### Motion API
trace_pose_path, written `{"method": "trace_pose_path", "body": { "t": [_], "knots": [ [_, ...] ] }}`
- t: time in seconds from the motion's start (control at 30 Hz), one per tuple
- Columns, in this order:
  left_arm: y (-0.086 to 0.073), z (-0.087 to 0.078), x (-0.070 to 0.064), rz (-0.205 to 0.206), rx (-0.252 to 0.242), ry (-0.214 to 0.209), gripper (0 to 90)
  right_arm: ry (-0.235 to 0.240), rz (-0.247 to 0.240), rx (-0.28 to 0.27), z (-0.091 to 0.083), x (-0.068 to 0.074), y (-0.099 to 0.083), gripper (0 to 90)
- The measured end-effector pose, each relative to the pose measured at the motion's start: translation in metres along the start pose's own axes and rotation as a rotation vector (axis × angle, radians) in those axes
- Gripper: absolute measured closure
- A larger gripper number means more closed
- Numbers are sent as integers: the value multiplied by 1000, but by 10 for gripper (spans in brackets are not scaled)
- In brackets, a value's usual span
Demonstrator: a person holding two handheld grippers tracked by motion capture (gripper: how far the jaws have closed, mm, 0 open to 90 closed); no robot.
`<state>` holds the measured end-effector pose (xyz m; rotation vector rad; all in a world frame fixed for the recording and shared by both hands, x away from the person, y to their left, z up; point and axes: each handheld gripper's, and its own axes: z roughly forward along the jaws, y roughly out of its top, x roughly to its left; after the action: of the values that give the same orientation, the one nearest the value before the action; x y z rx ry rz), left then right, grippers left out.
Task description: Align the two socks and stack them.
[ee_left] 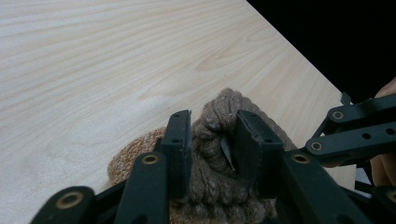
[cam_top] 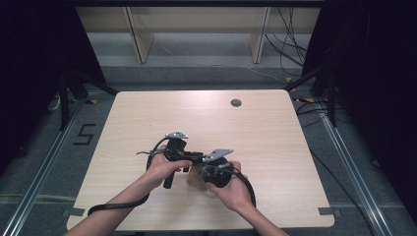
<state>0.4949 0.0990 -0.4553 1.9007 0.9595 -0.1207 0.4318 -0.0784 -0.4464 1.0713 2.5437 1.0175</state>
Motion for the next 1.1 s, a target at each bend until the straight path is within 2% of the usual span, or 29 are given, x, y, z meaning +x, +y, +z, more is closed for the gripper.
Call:
{"method": "trace_pose_path", "body": {
  "t": [0.03,0.2,0.3,0.33,0.4,0.47,0.5,0.53,0.57,0.77,0.87,0.9,0.97,1.0,1.03,1.07,1.1],
  "knots": [
    [0,1,1,7,3,-11,690,1,-2,0,0,0,0,735],
    [-2,2,2,30,12,-5,778,3,-3,2,0,0,0,734],
    [-3,2,2,22,8,-11,831,2,-6,1,0,0,0,733],
    [-3,1,2,27,9,-14,844,-2,-19,-5,0,-1,0,731],
    [-4,0,1,46,4,-11,866,1,-14,-4,0,1,0,727],
    [-4,-1,0,61,1,-7,875,-26,-39,-62,6,1,-2,722],
    [-4,-2,0,67,-2,-13,877,-13,-54,-38,4,0,-1,720],
    [-5,-2,0,72,-4,-6,879,6,-29,-20,1,0,0,715],
    [-5,-3,0,74,-2,-6,880,3,-42,-16,1,-1,0,712],
    [-6,-3,-1,96,2,13,884,15,-39,-24,1,-1,-1,697],
    [-7,-2,-3,134,8,36,886,23,-29,-29,0,-1,-1,671],
    [-9,-2,-4,145,5,49,886,20,-40,-38,0,-2,-1,658],
    [-11,-2,-3,153,2,52,886,35,-16,-67,0,0,-2,625],
    [-11,-2,-3,148,2,57,886,33,-17,-51,-3,-1,-2,596],
    [-12,-2,-2,149,-4,51,885,38,-16,-63,-4,0,-2,570],
    [-13,-2,-1,151,-3,46,886,50,18,-74,-5,1,-1,549],
    [-13,-2,-1,154,-4,51,886,53,16,-80,-7,2,0,522]
  ]
}}
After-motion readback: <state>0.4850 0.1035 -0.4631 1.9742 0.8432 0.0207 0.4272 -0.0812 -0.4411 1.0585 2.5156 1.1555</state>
